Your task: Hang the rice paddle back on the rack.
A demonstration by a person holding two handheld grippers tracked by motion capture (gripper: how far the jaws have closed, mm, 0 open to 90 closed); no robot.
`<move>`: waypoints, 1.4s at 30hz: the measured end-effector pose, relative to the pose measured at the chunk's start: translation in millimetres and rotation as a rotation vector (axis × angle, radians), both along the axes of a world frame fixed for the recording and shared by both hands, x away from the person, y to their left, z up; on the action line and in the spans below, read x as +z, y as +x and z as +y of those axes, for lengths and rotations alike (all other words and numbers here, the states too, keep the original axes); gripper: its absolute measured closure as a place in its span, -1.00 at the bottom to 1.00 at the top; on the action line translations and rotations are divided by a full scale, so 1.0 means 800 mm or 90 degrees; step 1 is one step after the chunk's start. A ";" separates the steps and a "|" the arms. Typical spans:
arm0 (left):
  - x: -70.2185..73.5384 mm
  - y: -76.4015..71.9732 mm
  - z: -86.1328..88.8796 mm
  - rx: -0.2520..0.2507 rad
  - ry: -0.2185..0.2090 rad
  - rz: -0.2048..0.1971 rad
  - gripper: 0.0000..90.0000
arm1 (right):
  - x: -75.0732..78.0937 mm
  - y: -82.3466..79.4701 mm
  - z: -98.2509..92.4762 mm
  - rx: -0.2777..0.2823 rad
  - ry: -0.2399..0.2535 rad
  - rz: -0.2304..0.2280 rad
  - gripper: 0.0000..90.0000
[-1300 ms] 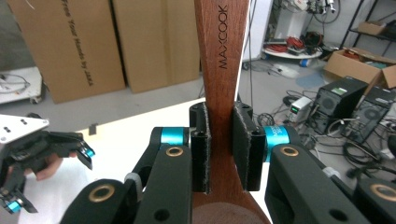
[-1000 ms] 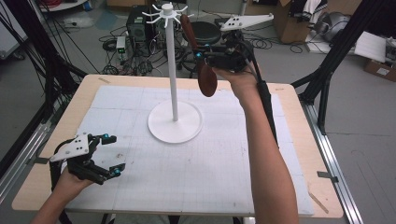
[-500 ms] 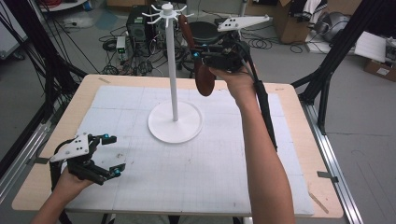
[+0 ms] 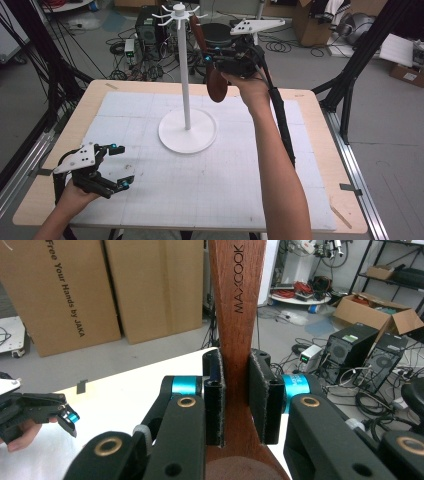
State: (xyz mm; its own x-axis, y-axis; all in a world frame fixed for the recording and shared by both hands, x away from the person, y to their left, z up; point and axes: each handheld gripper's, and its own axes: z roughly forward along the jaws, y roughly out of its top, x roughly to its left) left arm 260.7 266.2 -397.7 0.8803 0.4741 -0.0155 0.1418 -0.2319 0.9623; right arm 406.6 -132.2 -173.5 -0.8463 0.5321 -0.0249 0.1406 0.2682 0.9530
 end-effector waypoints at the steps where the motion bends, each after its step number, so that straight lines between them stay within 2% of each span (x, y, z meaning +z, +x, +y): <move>1: 0.000 0.000 0.000 0.000 0.000 0.001 -0.96 | -0.001 0.001 0.000 -0.001 0.002 -0.002 0.75; 11: 0.000 0.000 -0.001 -0.001 0.001 0.001 -0.96 | -0.004 0.002 0.000 -0.013 0.003 -0.010 0.70; 14: 0.000 0.000 0.000 -0.001 0.000 0.002 -0.96 | -0.005 0.002 0.002 -0.024 0.009 -0.014 0.46; 16: 0.000 0.000 0.000 -0.002 0.000 0.001 -0.96 | -0.005 0.001 0.004 -0.036 -0.007 -0.025 0.29; 18: 0.000 0.000 0.000 -0.002 0.000 0.002 -0.96 | -0.006 -0.003 0.005 -0.052 -0.020 -0.046 0.26; 22: 0.000 -0.001 -0.001 -0.002 -0.001 0.002 -0.96 | -0.013 -0.003 0.002 -0.035 -0.011 -0.031 0.13; 27: 0.000 -0.001 0.000 -0.001 0.000 0.001 -0.96 | -0.020 -0.003 0.003 0.005 -0.002 0.006 -0.07; 33: 0.000 -0.001 0.000 -0.003 0.000 0.001 -0.96 | -0.022 -0.013 0.007 0.066 0.027 0.006 -0.27; 35: 0.000 -0.001 0.000 -0.003 -0.001 0.001 -0.96 | -0.025 -0.016 0.008 0.082 0.037 0.014 -0.44; 40: 0.000 0.000 0.000 -0.002 -0.003 0.003 -0.96 | -0.035 -0.019 0.007 0.083 0.047 0.031 -0.85; 41: 0.000 0.000 -0.001 -0.003 -0.002 0.002 -0.96 | -0.037 -0.019 0.007 0.081 0.048 0.034 -0.99; 42: 0.000 0.000 -0.001 -0.003 -0.002 0.002 -0.96 | -0.039 -0.020 0.006 0.082 0.047 0.038 -0.99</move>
